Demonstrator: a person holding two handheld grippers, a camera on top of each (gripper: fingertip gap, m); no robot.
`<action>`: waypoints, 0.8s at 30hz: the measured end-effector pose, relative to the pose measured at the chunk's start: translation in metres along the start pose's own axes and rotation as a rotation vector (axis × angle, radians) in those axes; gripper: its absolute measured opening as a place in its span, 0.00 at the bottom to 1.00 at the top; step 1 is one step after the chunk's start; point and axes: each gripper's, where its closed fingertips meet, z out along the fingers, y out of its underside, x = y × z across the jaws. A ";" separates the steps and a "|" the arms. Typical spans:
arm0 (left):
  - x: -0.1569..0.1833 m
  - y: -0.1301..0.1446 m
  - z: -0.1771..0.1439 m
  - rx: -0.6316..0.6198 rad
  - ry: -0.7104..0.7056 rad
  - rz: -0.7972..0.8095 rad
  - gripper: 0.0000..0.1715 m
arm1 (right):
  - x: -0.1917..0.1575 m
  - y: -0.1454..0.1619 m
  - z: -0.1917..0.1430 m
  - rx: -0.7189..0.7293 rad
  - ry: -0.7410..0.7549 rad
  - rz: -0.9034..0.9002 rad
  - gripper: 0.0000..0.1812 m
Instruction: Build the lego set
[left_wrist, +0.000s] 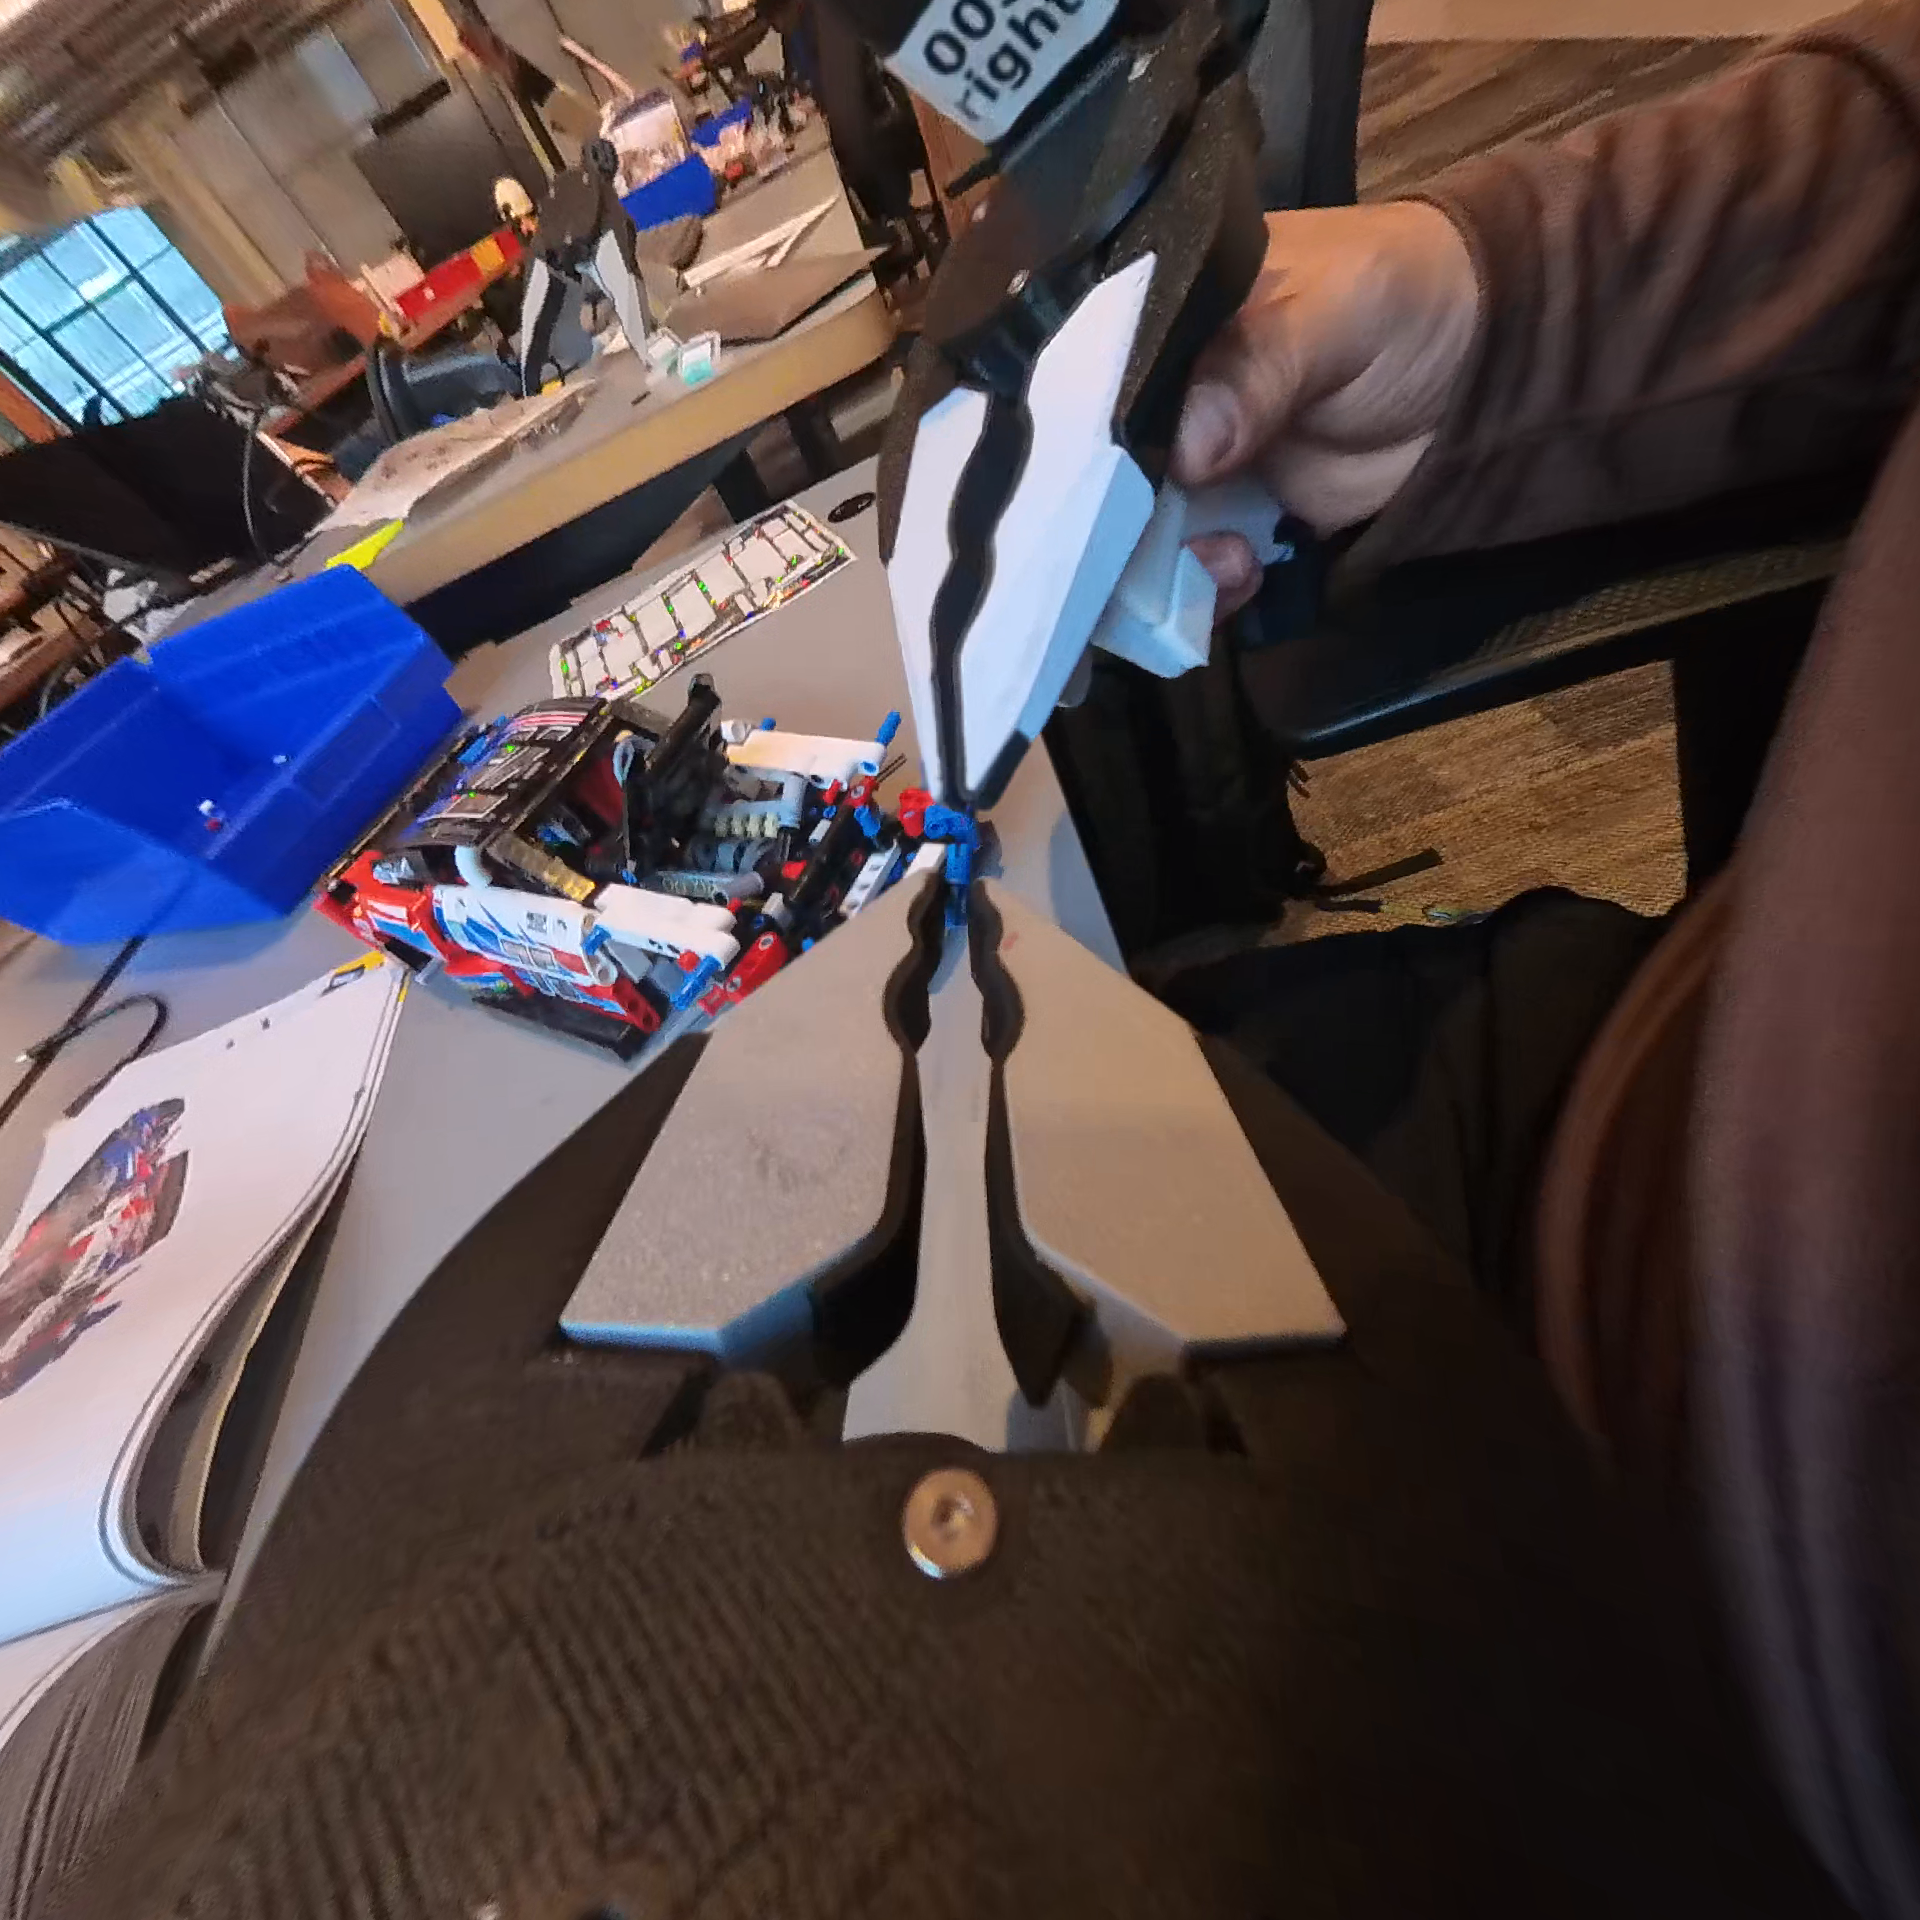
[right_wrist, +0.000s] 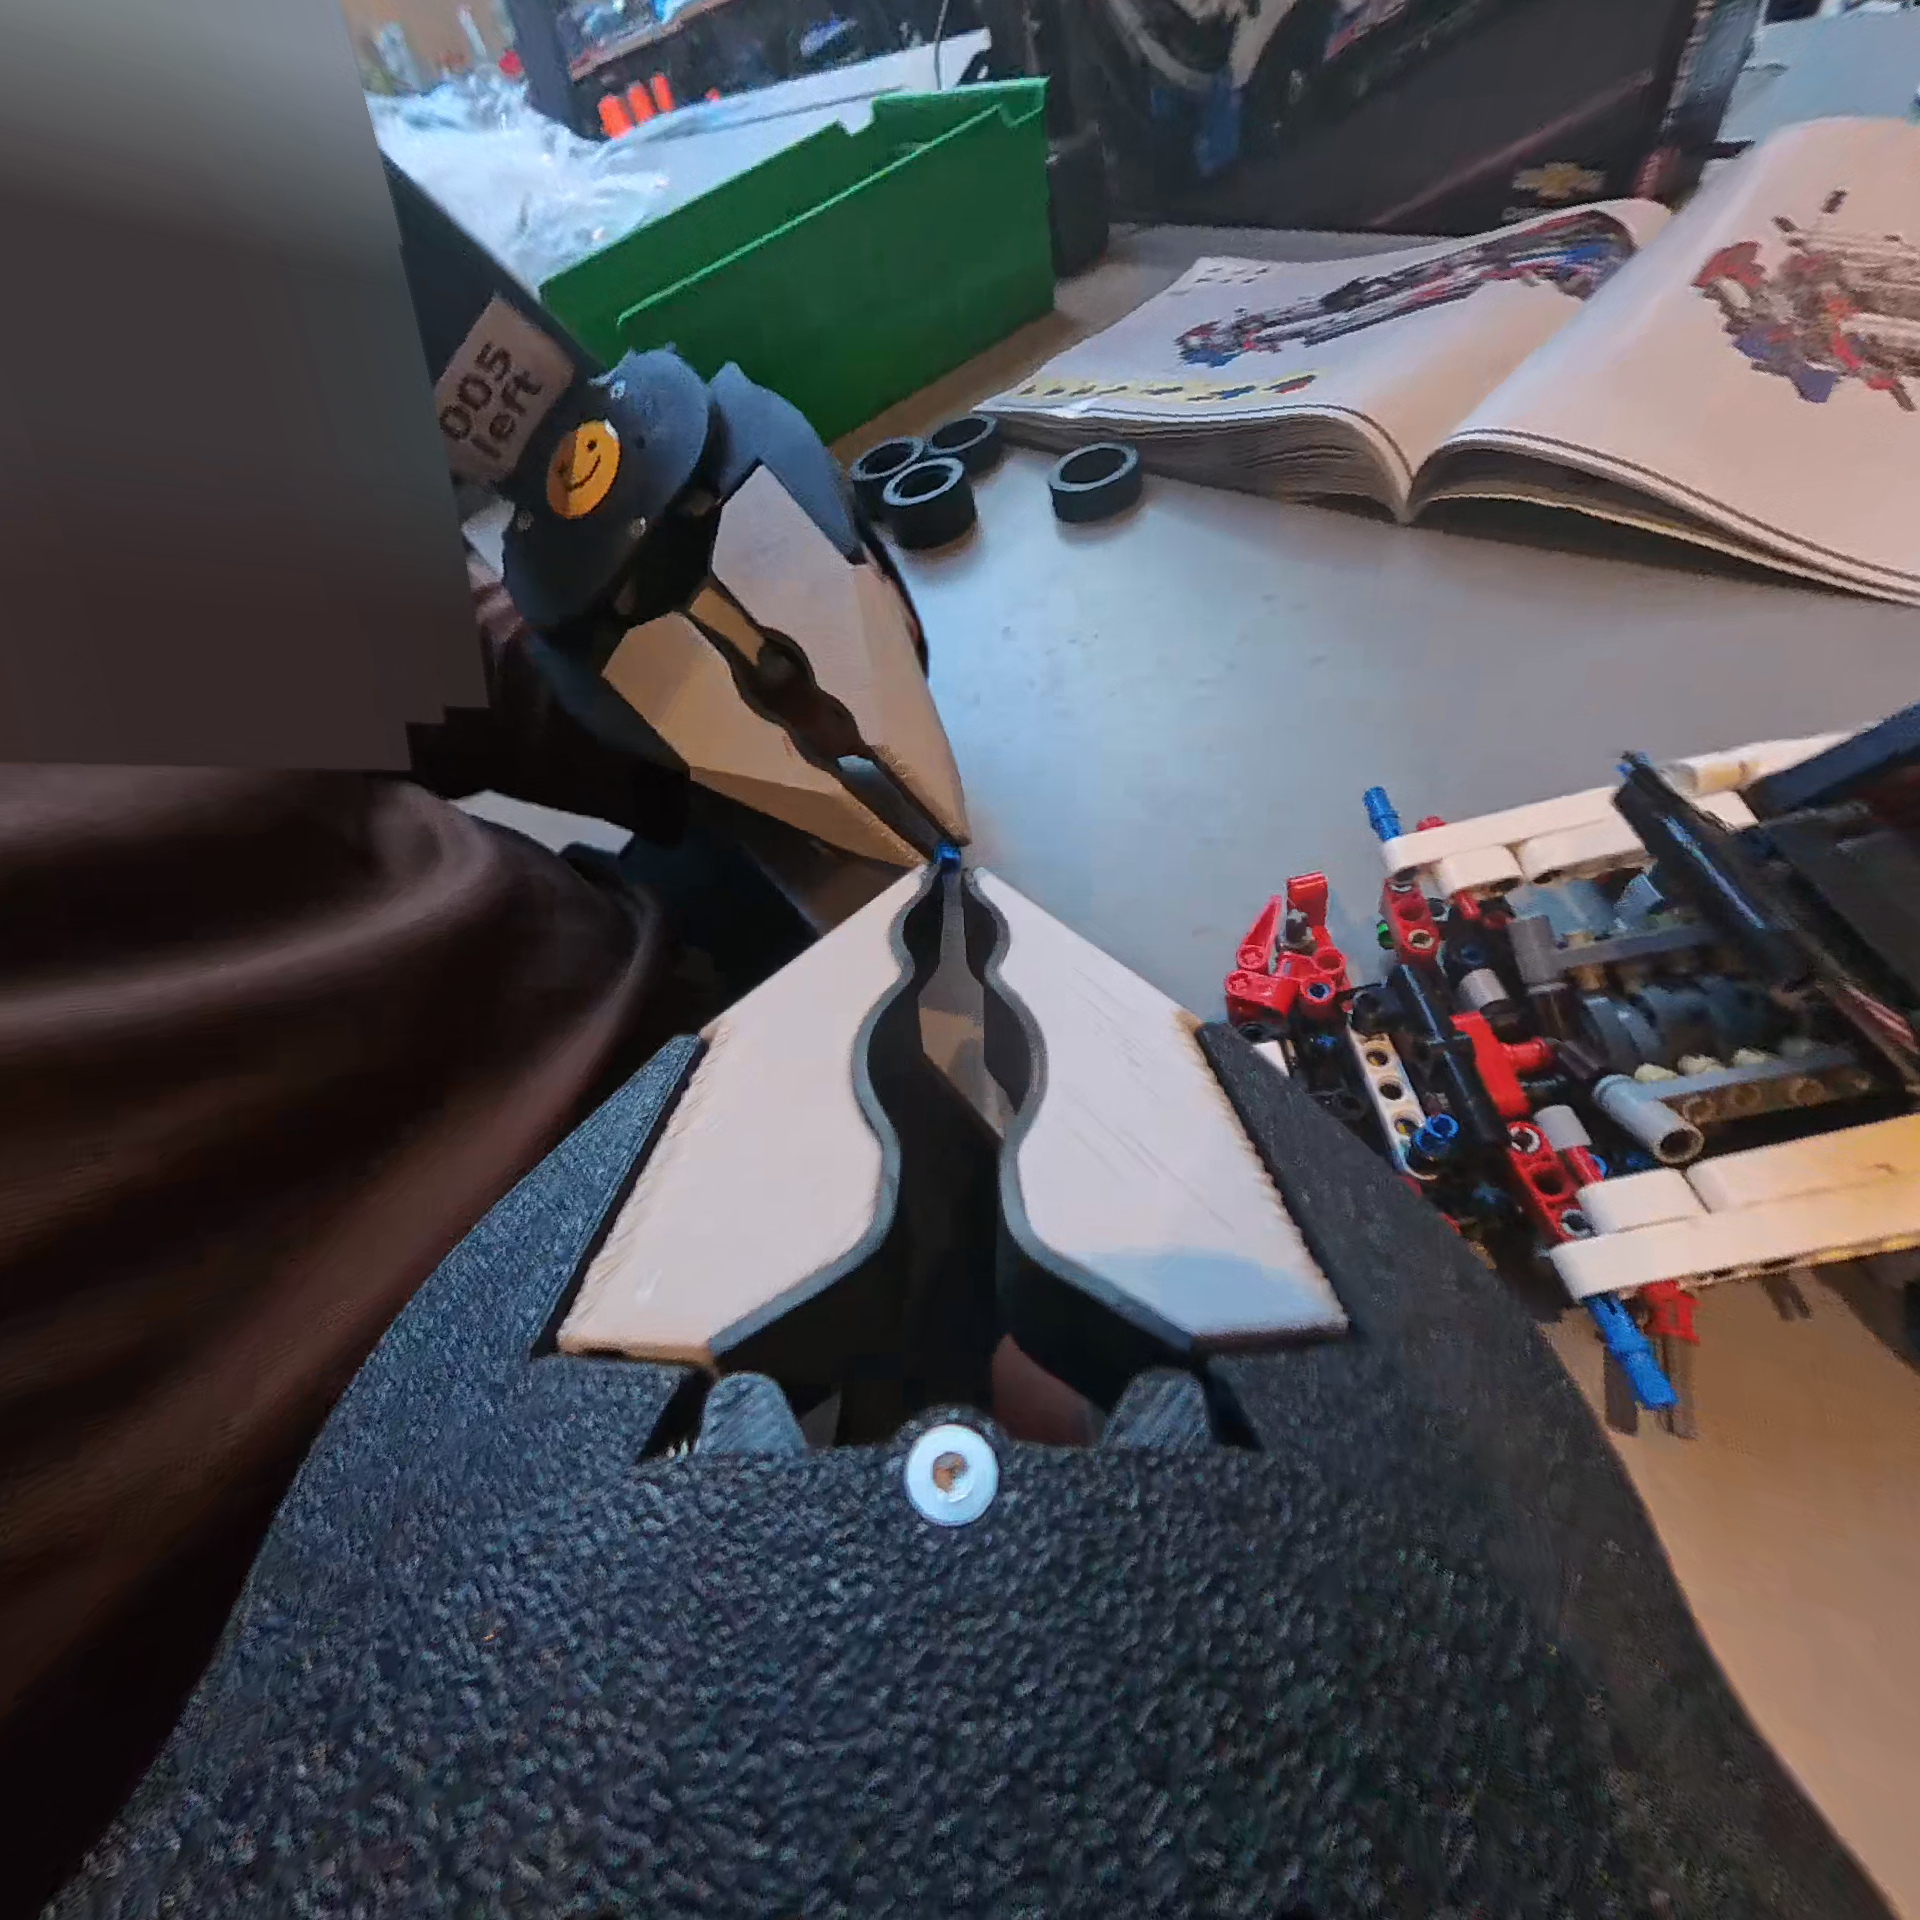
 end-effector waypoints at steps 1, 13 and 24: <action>0.001 -0.001 0.000 0.005 0.005 -0.003 0.01 | -0.002 0.000 0.000 -0.010 -0.001 -0.023 0.02; 0.008 -0.012 -0.003 0.137 0.196 -0.217 0.01 | -0.013 0.002 0.000 -0.115 0.018 -0.265 0.04; 0.011 -0.017 -0.011 0.189 0.267 -0.257 0.01 | -0.018 -0.003 0.005 -0.153 0.010 -0.344 0.04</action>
